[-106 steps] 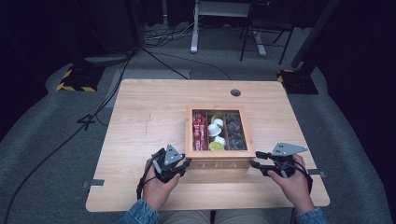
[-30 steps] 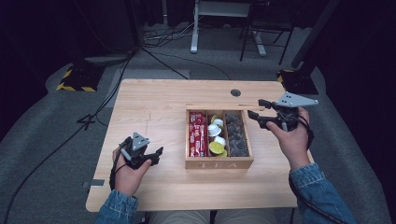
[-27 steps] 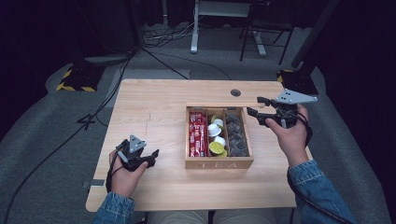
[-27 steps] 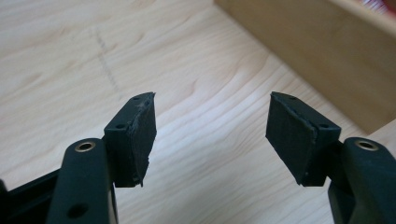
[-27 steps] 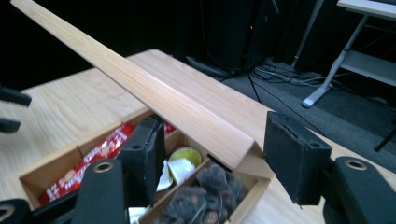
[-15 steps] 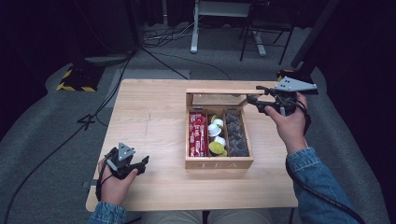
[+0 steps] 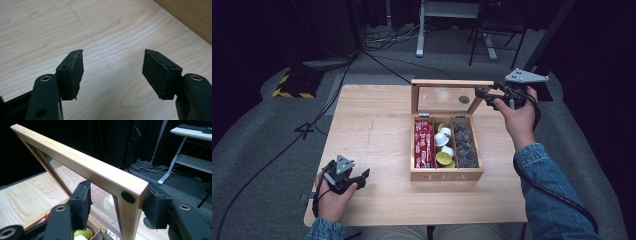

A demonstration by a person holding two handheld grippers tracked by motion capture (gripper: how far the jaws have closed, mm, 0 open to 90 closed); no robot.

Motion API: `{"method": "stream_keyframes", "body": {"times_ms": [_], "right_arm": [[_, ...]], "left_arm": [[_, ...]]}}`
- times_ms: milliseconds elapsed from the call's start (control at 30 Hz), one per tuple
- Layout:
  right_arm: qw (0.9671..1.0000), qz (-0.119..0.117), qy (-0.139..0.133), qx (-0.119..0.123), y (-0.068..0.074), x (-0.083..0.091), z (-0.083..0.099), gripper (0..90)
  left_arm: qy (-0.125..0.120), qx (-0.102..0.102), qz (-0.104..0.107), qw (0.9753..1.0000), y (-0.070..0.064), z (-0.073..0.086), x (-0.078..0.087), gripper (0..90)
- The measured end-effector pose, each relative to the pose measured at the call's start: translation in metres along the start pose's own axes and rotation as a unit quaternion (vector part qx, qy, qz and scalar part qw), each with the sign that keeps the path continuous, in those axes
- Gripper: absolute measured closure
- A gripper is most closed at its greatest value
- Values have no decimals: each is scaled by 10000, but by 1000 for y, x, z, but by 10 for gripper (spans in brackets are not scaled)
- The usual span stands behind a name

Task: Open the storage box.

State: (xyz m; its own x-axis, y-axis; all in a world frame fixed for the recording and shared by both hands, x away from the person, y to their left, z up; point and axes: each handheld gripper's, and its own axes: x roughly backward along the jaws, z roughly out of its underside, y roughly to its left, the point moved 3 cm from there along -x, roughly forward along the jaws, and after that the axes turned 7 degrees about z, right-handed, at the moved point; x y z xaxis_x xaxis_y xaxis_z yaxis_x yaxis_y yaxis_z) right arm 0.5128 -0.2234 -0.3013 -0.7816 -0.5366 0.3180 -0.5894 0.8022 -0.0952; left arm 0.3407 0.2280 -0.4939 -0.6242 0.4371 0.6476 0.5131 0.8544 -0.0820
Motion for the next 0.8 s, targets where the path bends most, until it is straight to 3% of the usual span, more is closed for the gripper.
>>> {"method": "stream_keyframes", "body": {"times_ms": [133, 300, 800], "right_arm": [[10000, 57, 12, -3, -5, -7, -5, 453], [9989, 359, 168, 269, -11, -20, -12, 510], [9988, 436, 223, 20, -26, -44, -18, 512]], "left_arm": [[-8, -45, 24, 10000, -2, -2, -3, 337], [27, -84, 36, 10000, -1, -3, -7, 338], [56, -198, 86, 9998, -5, -6, -14, 335]]}}
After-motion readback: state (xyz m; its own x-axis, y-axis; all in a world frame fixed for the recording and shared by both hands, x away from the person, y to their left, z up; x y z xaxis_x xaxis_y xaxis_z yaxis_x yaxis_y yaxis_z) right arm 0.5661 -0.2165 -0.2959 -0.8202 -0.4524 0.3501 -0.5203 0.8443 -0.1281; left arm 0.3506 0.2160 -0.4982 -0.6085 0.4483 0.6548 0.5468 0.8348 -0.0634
